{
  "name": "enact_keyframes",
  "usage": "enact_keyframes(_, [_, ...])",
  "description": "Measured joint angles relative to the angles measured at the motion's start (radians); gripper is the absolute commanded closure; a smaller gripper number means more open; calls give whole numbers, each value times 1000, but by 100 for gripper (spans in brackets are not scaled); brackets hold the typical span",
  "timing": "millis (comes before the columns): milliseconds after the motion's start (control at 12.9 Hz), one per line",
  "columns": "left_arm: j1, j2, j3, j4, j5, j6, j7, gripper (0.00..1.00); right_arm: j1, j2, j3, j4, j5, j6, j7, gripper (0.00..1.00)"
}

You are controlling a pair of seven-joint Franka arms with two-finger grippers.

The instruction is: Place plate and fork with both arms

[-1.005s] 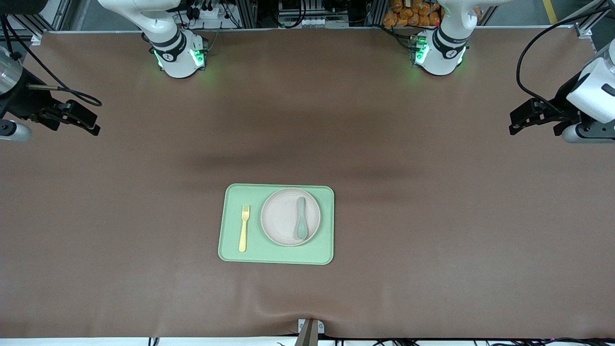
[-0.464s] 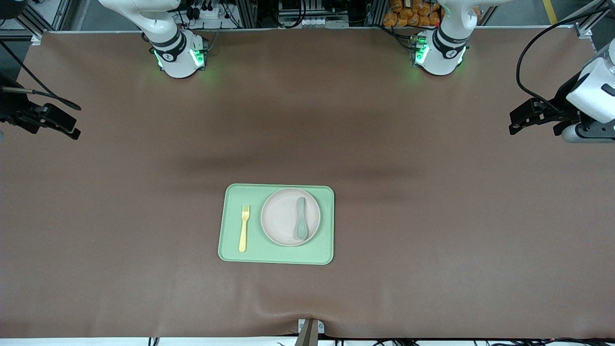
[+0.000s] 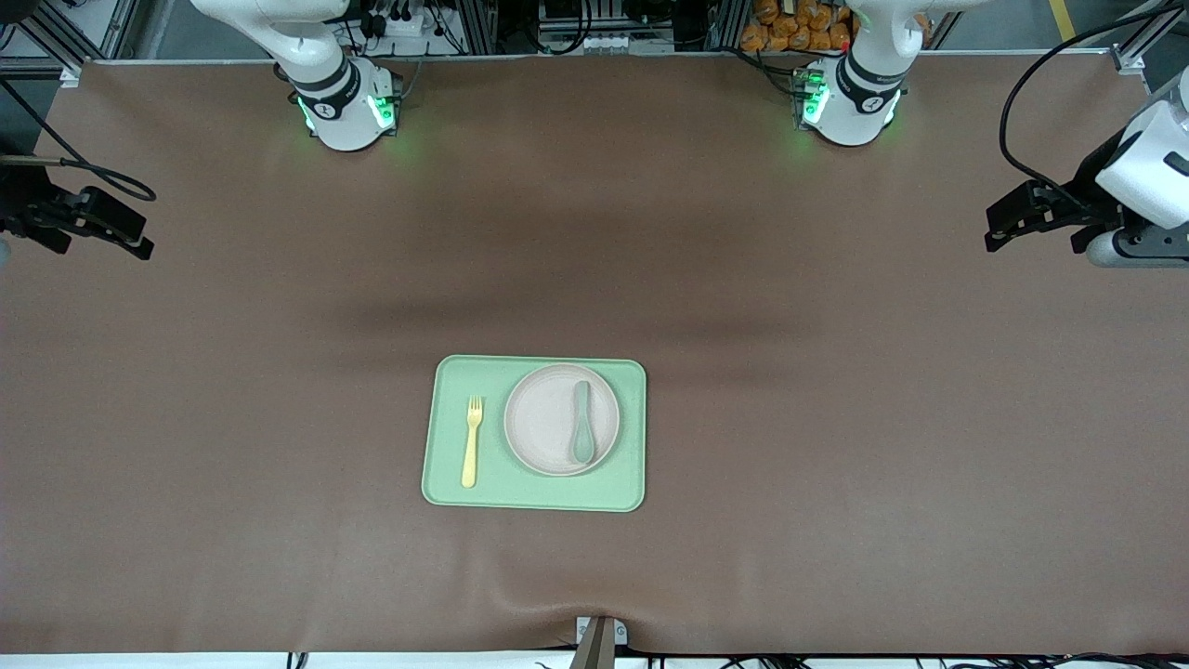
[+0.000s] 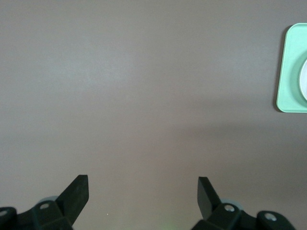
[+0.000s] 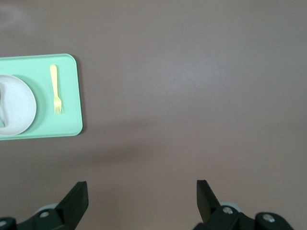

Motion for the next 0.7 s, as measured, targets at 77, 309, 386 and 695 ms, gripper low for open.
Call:
enact_keyframes(77, [0,-6,0,-3,0,-1,0,0,0,0,2,0,0,-10,-2,0])
enact_keyframes(309, [0,-16,-5,-5,0,-1,0,0,0,0,3,0,0,-19,-3,0])
enact_keyframes(386, [0,-19,-10,-5,0,-1,0,0,0,0,3,0,0,-20,-3,0])
enact_keyframes(695, [0,-28,-15,5,0,-1,0,0,0,0,3,0,0,-20,-4,0])
